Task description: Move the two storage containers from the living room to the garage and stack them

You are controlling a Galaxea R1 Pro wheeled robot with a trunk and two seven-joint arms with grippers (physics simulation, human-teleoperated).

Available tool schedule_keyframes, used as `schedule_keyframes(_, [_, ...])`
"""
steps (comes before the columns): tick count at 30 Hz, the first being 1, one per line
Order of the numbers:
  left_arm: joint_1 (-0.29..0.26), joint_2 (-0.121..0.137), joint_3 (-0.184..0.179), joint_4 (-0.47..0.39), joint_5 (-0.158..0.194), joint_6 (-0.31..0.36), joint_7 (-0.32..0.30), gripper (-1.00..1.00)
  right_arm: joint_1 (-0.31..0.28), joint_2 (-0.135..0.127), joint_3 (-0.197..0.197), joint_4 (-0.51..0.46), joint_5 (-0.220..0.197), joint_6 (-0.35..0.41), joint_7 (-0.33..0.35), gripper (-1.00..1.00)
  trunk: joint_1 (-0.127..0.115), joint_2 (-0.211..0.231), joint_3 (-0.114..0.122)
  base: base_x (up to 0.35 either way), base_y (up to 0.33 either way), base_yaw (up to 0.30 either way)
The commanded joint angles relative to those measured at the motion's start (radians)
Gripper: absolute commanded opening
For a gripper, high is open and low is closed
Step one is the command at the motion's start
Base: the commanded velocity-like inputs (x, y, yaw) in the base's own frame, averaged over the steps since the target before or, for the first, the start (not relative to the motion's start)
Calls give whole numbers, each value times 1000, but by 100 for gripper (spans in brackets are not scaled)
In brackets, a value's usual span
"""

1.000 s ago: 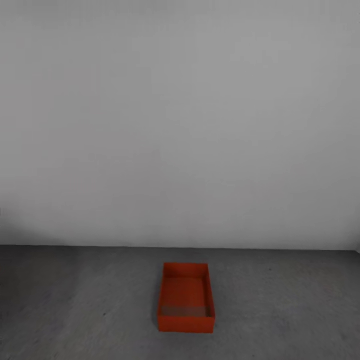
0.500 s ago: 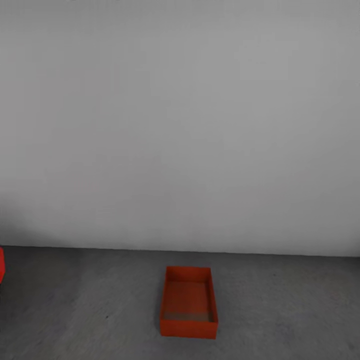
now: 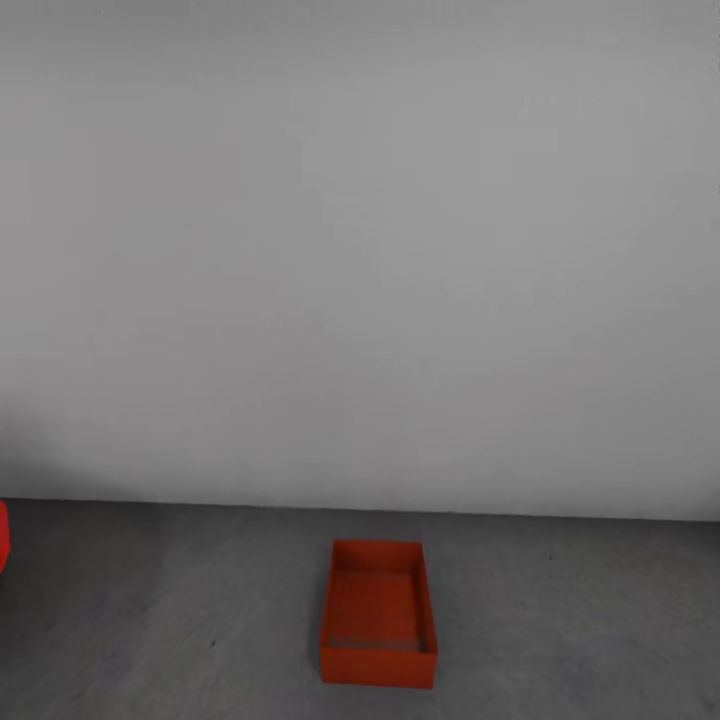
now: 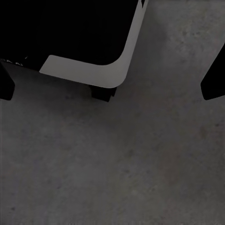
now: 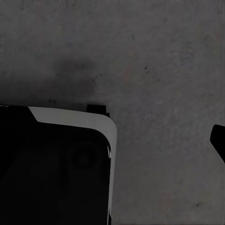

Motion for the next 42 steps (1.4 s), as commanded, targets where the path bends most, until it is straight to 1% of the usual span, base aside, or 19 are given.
schedule_keyframes(1, [-1, 0, -4, 0, 5, -3, 2, 100, -1, 1, 8, 3, -6, -4, -1, 100, 0, -1, 0, 0, 0, 0])
schedule_keyframes(29, [-1, 0, -4, 0, 5, -3, 2, 100, -1, 0, 9, 2, -6, 4, 3, 100, 0, -1, 44, 0, 0, 0])
schedule_keyframes(42, [-1, -1, -4, 0, 6, -3, 2, 100, -1, 0, 9, 1, -2, 12, 7, 100, 0, -1, 47, 0, 0, 0])
